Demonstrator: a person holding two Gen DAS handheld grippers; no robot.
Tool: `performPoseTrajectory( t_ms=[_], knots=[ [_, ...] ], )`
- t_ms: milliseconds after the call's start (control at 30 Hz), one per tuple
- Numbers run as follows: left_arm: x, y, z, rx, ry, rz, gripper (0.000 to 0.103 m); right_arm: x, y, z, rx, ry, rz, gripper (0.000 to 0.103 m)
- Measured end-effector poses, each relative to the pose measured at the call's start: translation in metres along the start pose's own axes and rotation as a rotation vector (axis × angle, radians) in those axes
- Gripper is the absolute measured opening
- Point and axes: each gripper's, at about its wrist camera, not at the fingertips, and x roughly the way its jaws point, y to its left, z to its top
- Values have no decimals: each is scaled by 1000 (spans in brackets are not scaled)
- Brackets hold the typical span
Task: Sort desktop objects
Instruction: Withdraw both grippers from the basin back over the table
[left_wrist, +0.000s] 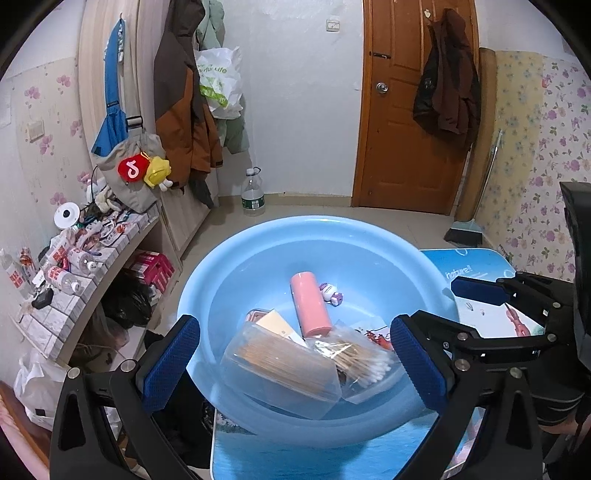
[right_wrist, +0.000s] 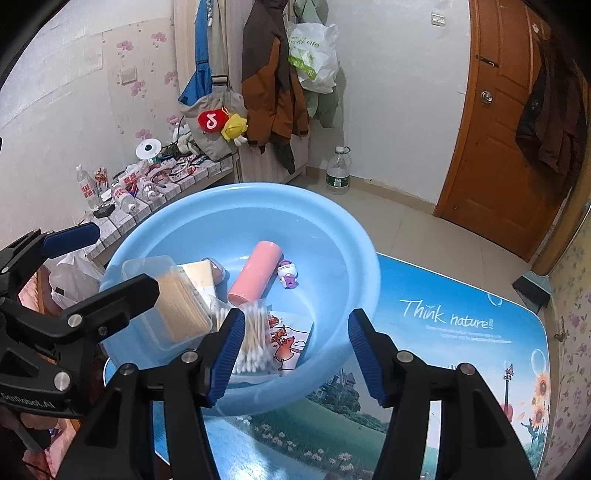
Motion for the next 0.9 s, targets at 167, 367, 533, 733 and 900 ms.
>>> performPoseTrajectory(
  t_ms=[167, 367, 533, 733, 900],
  knots=[
    [-6, -4, 1, -5, -4, 2, 103, -13, -2, -3, 6, -15, 1, 60],
    [-13, -10, -1, -4, -4, 4, 103, -29, -9, -10, 19, -29, -3, 63],
    [-19, -21, -5, 10, -2, 0, 103, -44, -21, -21, 45, -41, -10, 68],
    [-25, -34, -8, 16, -2, 3, 103, -61, -30, -34, 65, -43, -18, 68],
    [-36, -45, -15, 5, -6, 4, 103, -79, -33, -45, 69, -56, -38, 69]
  ],
)
